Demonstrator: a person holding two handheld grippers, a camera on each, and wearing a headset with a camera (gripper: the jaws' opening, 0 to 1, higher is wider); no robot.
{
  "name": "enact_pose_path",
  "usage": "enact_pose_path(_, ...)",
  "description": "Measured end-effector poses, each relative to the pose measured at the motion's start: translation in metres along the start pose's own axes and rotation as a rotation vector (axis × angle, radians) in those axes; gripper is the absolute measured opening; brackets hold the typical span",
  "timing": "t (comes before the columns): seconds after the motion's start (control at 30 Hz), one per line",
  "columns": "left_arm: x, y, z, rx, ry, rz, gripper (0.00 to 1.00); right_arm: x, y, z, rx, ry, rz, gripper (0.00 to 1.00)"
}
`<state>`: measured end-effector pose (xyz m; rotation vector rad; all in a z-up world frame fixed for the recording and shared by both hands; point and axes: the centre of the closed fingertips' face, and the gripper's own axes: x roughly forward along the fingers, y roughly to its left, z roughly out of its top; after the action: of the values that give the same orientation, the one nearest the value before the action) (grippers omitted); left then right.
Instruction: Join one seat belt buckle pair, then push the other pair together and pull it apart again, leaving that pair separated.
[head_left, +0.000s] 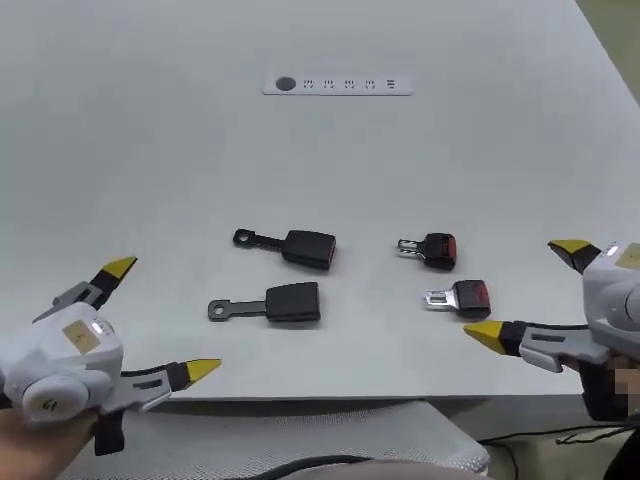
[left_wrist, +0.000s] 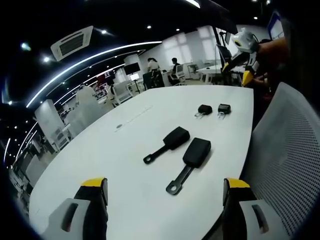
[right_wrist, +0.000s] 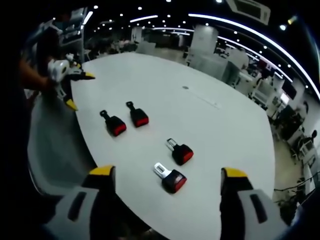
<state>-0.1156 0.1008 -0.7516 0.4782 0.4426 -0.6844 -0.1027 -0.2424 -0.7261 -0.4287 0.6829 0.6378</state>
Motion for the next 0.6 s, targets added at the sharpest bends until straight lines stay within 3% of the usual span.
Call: enact_pose_path(0.6, 0.0008, -0.0009, -0.0021, 0.011, 0.010, -0.004, 0.96, 0.0027, 0.0000, -0.0002, -0.039, 0.002, 0.001, 0.81)
